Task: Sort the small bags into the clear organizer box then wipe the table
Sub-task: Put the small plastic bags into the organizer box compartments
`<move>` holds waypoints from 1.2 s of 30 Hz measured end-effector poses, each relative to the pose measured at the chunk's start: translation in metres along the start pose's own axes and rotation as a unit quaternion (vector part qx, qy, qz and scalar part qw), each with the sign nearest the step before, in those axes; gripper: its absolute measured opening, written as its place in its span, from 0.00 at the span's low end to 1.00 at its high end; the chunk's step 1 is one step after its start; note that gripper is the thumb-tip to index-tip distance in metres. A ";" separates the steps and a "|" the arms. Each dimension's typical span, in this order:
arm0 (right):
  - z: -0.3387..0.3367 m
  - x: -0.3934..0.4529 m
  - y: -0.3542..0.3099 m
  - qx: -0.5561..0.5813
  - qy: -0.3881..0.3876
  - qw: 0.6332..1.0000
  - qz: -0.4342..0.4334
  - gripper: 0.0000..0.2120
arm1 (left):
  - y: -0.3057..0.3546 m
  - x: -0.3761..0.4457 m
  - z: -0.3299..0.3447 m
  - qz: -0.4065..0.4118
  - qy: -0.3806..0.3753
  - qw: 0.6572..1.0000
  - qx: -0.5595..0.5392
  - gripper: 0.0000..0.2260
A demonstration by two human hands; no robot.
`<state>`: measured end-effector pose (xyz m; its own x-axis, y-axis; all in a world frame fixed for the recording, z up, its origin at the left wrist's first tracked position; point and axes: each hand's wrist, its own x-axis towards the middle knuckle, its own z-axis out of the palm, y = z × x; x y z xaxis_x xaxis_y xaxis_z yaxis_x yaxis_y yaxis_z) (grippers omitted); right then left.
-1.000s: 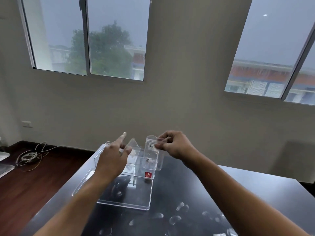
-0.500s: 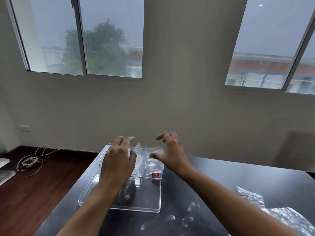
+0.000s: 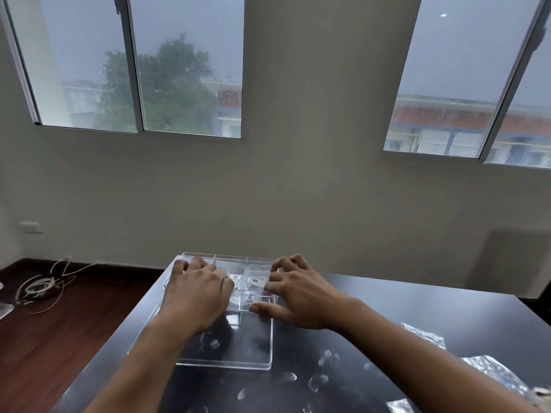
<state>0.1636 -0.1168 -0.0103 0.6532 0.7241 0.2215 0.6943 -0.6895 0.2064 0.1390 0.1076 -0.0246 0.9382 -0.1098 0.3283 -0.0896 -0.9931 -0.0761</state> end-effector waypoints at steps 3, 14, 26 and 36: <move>0.001 0.004 0.002 0.046 -0.003 0.999 0.006 0.35 | 0.001 0.000 -0.001 0.002 -0.008 1.000 -0.021 0.33; 0.000 -0.015 0.003 0.085 0.012 0.996 0.040 0.34 | 0.003 -0.002 0.004 -0.028 0.011 0.998 -0.057 0.28; -0.040 -0.136 0.047 0.153 0.051 0.967 0.197 0.33 | 0.029 -0.003 -0.008 0.015 0.156 0.981 -0.115 0.20; -0.061 -0.246 0.072 0.080 -0.032 0.954 0.288 0.25 | 0.142 -0.043 -0.035 0.296 0.105 0.922 -0.228 0.16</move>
<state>0.0346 -0.3451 0.0081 0.9535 0.2300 0.1949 0.2495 -0.9649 -0.0820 0.0742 -0.0297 -0.0163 0.5984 -0.5969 0.5345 -0.7414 -0.6654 0.0870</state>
